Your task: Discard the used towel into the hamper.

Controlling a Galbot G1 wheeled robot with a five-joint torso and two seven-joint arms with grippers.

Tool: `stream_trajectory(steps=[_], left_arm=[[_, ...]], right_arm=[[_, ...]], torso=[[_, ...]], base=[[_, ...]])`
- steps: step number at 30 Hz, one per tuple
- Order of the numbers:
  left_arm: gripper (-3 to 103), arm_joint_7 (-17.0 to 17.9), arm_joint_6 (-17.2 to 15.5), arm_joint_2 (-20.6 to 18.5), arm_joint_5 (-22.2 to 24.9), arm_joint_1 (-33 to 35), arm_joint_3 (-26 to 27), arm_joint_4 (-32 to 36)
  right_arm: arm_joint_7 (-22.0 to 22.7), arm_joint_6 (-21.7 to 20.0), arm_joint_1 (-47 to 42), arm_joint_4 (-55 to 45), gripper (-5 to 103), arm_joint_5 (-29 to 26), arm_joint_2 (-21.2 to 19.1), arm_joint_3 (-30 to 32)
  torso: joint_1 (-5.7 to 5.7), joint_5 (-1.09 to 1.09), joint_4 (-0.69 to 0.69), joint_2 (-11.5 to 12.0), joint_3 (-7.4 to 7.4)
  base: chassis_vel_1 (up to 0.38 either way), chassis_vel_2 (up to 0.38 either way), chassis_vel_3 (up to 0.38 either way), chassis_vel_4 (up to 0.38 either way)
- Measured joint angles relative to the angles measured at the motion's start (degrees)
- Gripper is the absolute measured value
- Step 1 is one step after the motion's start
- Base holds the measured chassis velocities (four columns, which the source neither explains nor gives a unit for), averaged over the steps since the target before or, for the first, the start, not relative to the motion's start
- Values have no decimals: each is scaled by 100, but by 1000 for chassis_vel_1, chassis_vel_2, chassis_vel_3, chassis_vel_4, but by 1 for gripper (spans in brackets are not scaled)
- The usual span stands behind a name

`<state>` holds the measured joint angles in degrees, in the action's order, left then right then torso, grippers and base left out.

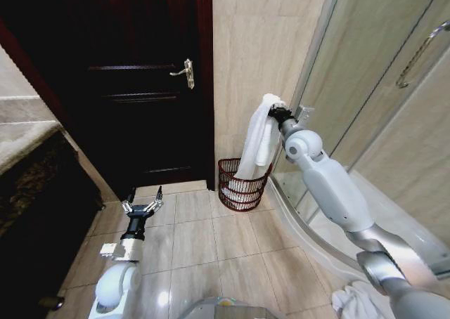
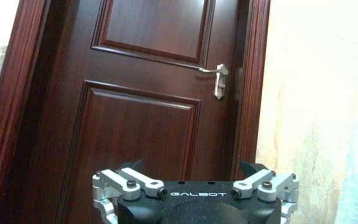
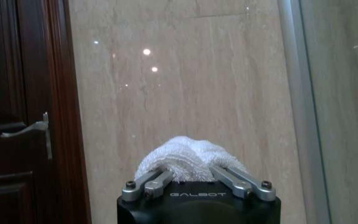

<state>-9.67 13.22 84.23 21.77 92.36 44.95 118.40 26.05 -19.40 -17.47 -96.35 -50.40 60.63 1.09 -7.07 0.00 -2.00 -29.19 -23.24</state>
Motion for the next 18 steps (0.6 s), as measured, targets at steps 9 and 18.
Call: stream_trajectory(steps=[9,18], left_arm=[[100,-7,54,37,3,-7,27,-27],[100,111,267,17,196,-34,28,-79]], right_arm=[[50,9,-19,-11,8,18,-4,-4],[33,118,-125,0,8,19,-48,27]], torso=[[82,0,0,206,124],[140,-1,0,367,226]], base=[[0,0,0,0],[0,0,0,0]])
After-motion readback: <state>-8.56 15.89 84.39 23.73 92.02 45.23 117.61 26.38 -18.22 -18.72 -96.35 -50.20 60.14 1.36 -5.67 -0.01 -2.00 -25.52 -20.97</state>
